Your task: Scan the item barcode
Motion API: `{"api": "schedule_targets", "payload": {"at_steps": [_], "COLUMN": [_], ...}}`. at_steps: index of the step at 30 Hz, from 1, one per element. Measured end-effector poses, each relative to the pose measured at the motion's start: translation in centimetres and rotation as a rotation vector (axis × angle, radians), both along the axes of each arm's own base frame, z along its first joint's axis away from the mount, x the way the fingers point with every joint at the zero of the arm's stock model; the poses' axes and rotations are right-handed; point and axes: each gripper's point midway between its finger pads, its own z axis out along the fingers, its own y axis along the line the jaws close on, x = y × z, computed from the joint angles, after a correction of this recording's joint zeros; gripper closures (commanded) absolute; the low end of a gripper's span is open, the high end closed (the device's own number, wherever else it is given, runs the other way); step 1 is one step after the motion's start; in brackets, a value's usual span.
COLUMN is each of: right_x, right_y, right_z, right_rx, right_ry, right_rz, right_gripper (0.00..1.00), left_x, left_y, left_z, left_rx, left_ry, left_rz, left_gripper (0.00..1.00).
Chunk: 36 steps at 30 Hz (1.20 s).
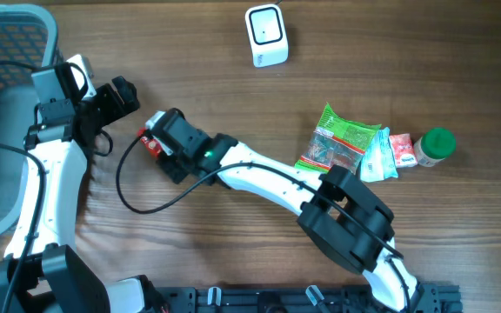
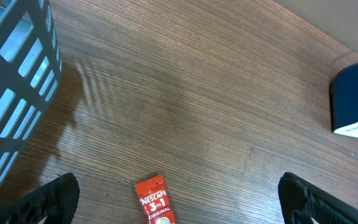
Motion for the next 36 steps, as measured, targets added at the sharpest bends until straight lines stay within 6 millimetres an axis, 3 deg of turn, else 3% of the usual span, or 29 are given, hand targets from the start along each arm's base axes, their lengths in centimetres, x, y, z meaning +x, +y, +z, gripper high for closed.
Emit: {"api": "schedule_targets", "payload": {"at_steps": [7, 21, 28, 36], "right_x": [-0.5, -0.2, -1.1, -0.8], "right_y": [-0.7, 0.3, 1.5, 1.3], "right_z": [-2.8, -1.9, -1.4, -1.8], "right_rx": [0.044, 0.103, 0.130, 0.115], "right_ry": [0.003, -0.010, -0.025, -0.041], "right_rz": [-0.007, -0.016, 0.008, -0.009], "right_gripper": [0.77, 0.76, 0.76, 0.76], "left_x": [0.0, 0.0, 0.0, 0.0], "left_y": [0.0, 0.0, 0.0, 0.0], "left_z": [0.0, 0.0, 0.0, 0.0], "left_rx": [-0.002, -0.002, -0.002, -0.002], "left_ry": [0.000, 0.000, 0.000, 0.000], "left_rz": [-0.002, -0.002, -0.002, -0.002], "left_gripper": [0.00, 0.00, 0.00, 0.00]}}
